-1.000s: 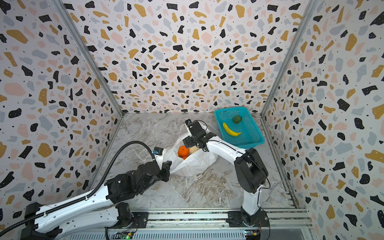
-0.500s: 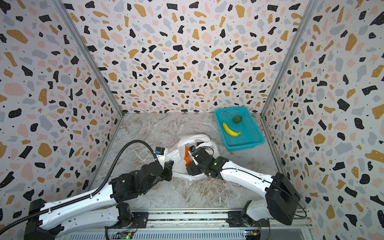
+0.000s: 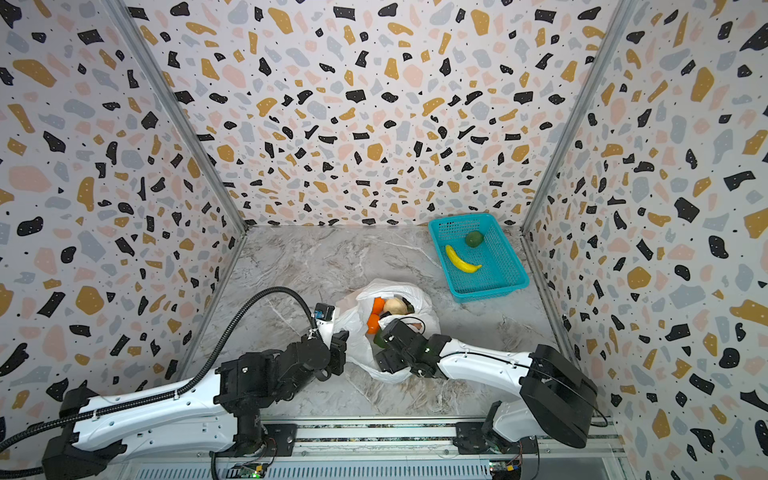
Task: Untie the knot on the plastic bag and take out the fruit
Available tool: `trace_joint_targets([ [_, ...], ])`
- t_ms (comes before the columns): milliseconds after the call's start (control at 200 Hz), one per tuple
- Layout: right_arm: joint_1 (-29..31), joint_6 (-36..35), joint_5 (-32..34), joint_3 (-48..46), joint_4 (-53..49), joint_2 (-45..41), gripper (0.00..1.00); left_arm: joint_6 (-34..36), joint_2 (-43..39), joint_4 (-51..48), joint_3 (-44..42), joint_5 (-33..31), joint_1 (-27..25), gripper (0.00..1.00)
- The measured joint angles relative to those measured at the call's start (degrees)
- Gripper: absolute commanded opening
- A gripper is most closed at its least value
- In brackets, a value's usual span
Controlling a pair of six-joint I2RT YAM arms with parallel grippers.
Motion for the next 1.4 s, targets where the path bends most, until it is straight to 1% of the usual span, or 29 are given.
trace_joint_targets([
  [90,-0.7,0.74,-2.84,3.08,3.39,2.32,0.99,-1.25,0.52,-3.56,1.99,-3.19,-2.6,0.0],
  [175,-1.18,2.05,-5.18,3.48,7.1,4.37,1.0,-2.6,0.48,-6.67,2.29,-5.55,-3.23,0.0],
  [350,-2.16,5.46,-5.44,3.08,12.92,6.12,1.0,-5.86,0.61,-15.08,3.45,-10.29,-3.23,0.0],
  [501,-3.74,7.21,-5.03,3.72,16.39,8.26,0.99,-7.58,0.42,-18.6,4.61,-13.18,-3.72,0.0],
  [571,-3.96,7.3,-4.44,5.86,16.74,10.49,0.99,-7.78,0.15,-19.3,4.63,-14.36,-4.24,0.0],
  [766,-4.11,6.71,-2.56,15.74,17.68,19.45,0.99,-7.06,0.07,-18.69,4.61,-16.09,-5.77,0.0],
  [881,-4.57,6.75,-0.07,16.61,19.63,21.0,0.99,-6.58,-0.61,-16.28,3.69,-16.31,-6.75,0.0],
  [976,-6.23,6.73,1.07,16.87,22.01,22.36,0.99,-6.49,-1.6,-14.27,1.42,-16.85,-8.0,0.0],
  [1051,-7.67,6.14,0.74,18.91,21.0,24.0,1.0,-6.14,-2.27,-12.2,-1.16,-17.11,-8.68,0.0],
  [1136,-9.03,4.17,-0.59,22.71,16.28,25.16,1.0,-5.79,-2.54,-10.19,-4.09,-17.22,-9.03,0.0],
  [1211,-9.44,2.56,-2.8,24.22,11.96,24.17,1.0,-5.62,-2.54,-9.01,-5.75,-17.35,-9.27,0.0],
  [1301,-8.85,1.51,-4.83,23.06,7.02,21.11,1.0,-5.73,-2.51,-8.55,-6.62,-17.97,-9.33,0.0],
  [1397,-7.08,1.38,-5.46,17.92,4.31,16.17,1.0,-6.36,-1.81,-8.72,-6.97,-19.58,-9.33,0.0],
])
